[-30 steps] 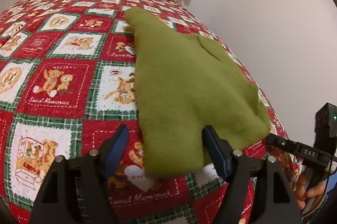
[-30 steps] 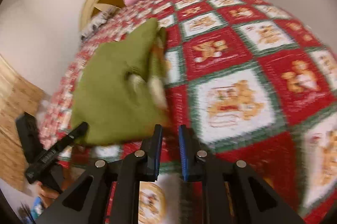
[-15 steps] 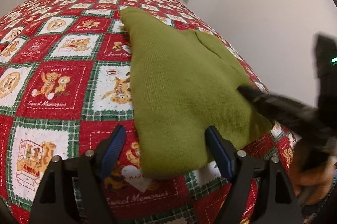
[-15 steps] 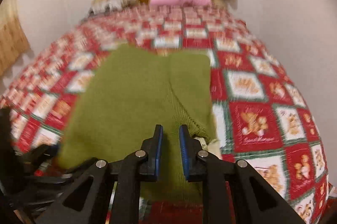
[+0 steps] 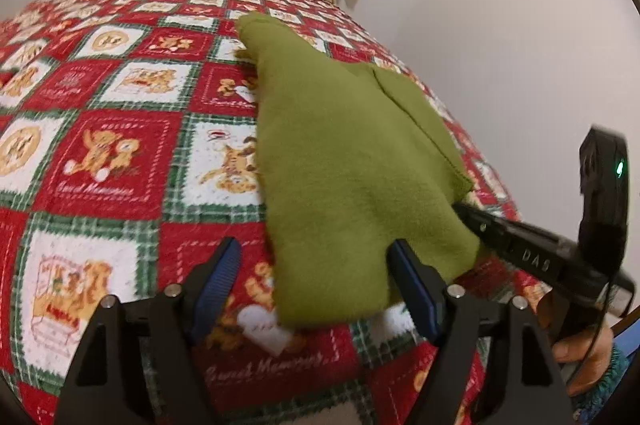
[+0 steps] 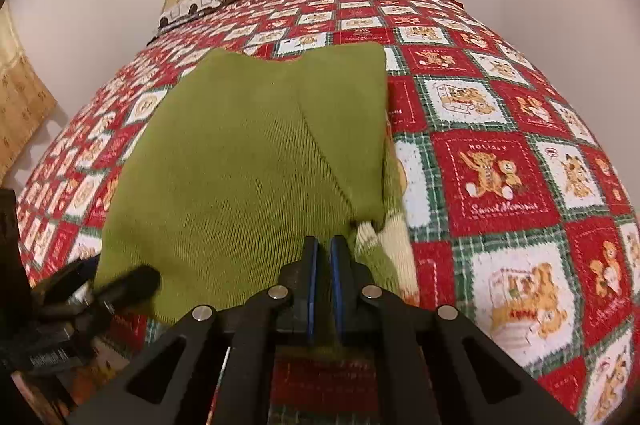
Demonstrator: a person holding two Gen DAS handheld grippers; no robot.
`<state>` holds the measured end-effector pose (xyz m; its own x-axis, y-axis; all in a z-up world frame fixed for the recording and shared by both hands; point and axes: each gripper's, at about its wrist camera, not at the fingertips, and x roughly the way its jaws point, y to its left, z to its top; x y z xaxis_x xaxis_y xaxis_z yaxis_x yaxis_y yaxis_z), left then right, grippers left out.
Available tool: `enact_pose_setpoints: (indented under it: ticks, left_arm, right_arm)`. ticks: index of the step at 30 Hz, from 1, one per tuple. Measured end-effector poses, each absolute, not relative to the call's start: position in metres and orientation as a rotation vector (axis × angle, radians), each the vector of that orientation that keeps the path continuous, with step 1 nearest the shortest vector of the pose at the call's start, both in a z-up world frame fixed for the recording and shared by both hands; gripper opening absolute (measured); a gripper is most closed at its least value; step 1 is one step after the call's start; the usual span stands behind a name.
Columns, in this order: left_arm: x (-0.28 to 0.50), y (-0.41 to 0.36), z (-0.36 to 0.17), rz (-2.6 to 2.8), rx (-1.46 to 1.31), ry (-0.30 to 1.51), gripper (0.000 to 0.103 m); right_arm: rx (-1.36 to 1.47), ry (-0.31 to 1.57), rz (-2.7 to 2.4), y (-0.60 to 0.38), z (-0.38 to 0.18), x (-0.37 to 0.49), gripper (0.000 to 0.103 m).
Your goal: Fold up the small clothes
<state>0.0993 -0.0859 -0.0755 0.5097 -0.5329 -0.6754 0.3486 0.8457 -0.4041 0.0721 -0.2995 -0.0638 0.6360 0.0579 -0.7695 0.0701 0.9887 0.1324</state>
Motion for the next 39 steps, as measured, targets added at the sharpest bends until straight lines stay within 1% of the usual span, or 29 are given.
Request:
enact_pose_setpoints:
  ticks: [2,3,6,9,11,13,14,18,20,21,22,23,24,26,31,39]
  left_arm:
    - [0.097,-0.074,-0.068,-0.544,-0.230,0.869,0.079]
    - [0.097,-0.069,-0.062,-0.526,-0.210,0.840,0.079]
    - [0.108,-0.055,-0.036,-0.488,-0.210,0.731,0.079]
    - [0.131,-0.054,-0.020,-0.469,-0.241,0.699,0.079]
    - [0.150,-0.066,-0.014,-0.480,-0.236,0.697,0.079]
    - [0.167,-0.082,-0.014,-0.485,-0.229,0.700,0.079]
    - [0.174,-0.087,-0.015,-0.492,-0.229,0.710,0.079]
    - [0.202,-0.105,-0.030,-0.438,-0.231,0.749,0.079]
    - [0.209,-0.107,-0.041,-0.405,-0.221,0.793,0.079]
    - [0.214,-0.108,-0.050,-0.384,-0.215,0.824,0.079]
    - [0.216,-0.106,-0.061,-0.378,-0.220,0.850,0.081]
    - [0.217,-0.104,-0.069,-0.380,-0.237,0.860,0.082]
    - [0.218,-0.097,-0.079,-0.389,-0.288,0.872,0.087]
    - [0.218,-0.090,-0.080,-0.403,-0.345,0.873,0.087]
    - [0.211,-0.093,-0.080,-0.402,-0.316,0.849,0.088]
    - [0.215,-0.096,-0.080,-0.407,-0.322,0.849,0.089]
  right_arm:
    - [0.132,0.887,0.006,-0.299,-0.058,0.066,0.005]
    - [0.127,0.885,0.017,-0.300,-0.052,0.063,0.008]
    - [0.140,0.835,0.034,-0.310,-0.029,0.060,0.008]
    - [0.168,0.787,0.023,-0.324,-0.008,0.080,0.009]
    - [0.169,0.785,0.020,-0.330,-0.001,0.104,0.013]
    - [0.185,0.799,0.010,-0.335,-0.003,0.131,0.024]
    - [0.186,0.810,0.010,-0.336,-0.005,0.142,0.024]
    - [0.120,0.902,0.005,-0.334,-0.029,0.192,0.024]
    - [0.075,0.988,-0.034,-0.334,-0.048,0.216,0.020]
    - [0.075,0.997,-0.040,-0.334,-0.054,0.224,0.019]
    - [0.076,0.978,-0.038,-0.334,-0.053,0.229,0.016]
    - [0.076,0.977,-0.035,-0.334,-0.052,0.235,0.015]
    - [0.078,0.975,-0.034,-0.334,-0.051,0.241,0.014]
    - [0.061,0.968,-0.034,-0.332,-0.054,0.254,0.014]
    - [0.054,0.910,-0.049,-0.332,-0.064,0.277,0.014]
    - [0.098,0.904,-0.038,-0.340,-0.067,0.290,0.013]
